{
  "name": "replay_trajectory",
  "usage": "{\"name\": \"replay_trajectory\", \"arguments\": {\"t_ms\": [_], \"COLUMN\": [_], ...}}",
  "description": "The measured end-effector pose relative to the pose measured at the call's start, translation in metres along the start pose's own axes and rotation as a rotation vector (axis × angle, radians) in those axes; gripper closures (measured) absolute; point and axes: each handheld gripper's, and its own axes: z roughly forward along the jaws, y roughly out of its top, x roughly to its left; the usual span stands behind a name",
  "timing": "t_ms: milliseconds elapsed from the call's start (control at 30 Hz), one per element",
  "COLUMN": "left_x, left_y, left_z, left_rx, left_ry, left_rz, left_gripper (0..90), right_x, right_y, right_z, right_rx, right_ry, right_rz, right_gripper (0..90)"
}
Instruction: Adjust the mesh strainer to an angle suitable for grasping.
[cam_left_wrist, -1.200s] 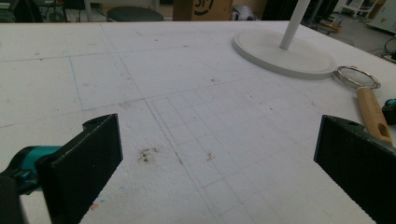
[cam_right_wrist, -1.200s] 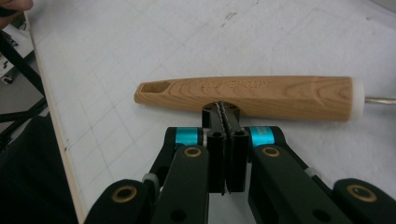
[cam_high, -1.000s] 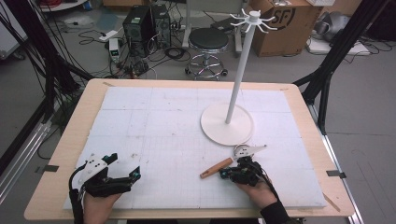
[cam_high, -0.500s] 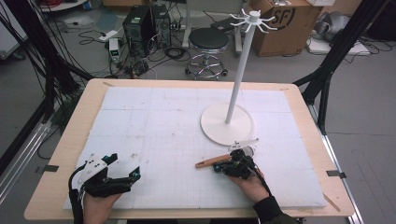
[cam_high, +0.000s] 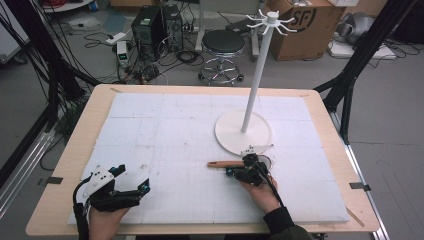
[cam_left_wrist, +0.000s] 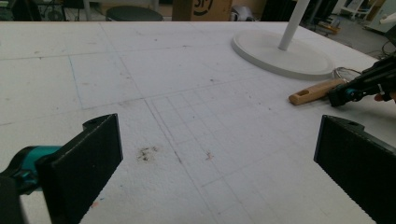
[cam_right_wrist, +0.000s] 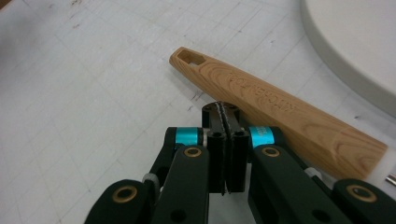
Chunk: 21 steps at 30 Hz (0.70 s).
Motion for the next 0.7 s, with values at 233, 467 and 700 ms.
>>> {"name": "replay_trajectory", "arguments": {"t_ms": [233, 467, 700], "left_x": [0.000, 0.000, -0.001], "left_y": [0.000, 0.000, 0.000], "left_z": [0.000, 0.000, 0.000], "left_rx": [-0.004, -0.004, -0.003], "left_ry": [-0.003, 0.001, -0.001], "left_rz": [-0.003, -0.003, 0.000], "left_gripper": [1.6, 1.6, 1.6], "right_x": [-0.014, -0.042, -0.051], "right_y": [0.008, 0.015, 0.014], "right_z": [-0.020, -0.032, -0.025], "right_rx": [-0.083, -0.083, -0.030], "right_ry": [0.026, -0.031, -0.104], "right_rz": [0.058, 0.132, 0.135], "right_gripper": [89.8, 89.8, 89.8]}}
